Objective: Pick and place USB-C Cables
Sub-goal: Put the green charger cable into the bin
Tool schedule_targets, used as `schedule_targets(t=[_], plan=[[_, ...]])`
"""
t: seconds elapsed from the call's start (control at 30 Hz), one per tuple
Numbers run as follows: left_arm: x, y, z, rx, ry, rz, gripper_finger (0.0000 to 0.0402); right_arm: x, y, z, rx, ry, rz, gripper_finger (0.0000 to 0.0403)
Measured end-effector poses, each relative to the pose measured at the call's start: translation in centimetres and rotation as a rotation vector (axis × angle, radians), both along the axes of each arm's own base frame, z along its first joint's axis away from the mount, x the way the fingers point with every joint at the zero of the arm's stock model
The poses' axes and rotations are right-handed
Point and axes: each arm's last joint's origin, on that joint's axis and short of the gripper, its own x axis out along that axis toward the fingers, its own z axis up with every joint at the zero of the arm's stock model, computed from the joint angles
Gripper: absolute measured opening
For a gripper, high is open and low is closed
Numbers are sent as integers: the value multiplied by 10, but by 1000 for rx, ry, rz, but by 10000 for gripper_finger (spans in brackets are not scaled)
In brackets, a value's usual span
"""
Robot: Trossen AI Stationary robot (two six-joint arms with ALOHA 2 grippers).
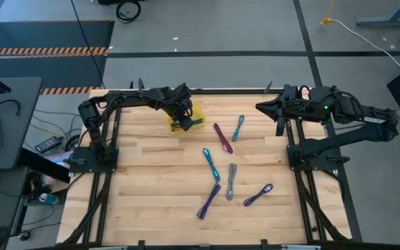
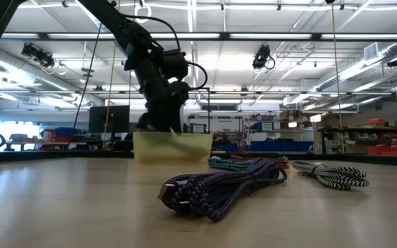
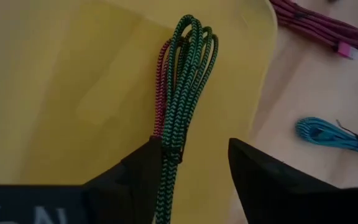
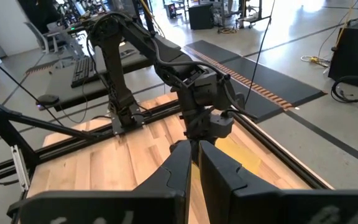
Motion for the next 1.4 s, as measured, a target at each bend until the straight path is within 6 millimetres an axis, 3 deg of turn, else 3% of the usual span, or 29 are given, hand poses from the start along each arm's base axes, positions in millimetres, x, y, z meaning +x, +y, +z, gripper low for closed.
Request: schedule_targets(t=[0.27, 0.6, 1.03, 1.4], plan=[[1, 2, 3, -16, -16, -5, 194, 0, 1, 0, 6, 0, 26, 39], [8, 21, 46, 84, -42, -23, 193, 0, 1, 0, 9, 0, 40, 39], [15, -7, 35, 154, 73, -55, 190, 0, 1, 0, -20, 9, 51, 39], [30, -24, 38, 369, 104, 13, 190, 0, 1, 0, -21, 9, 55, 39]])
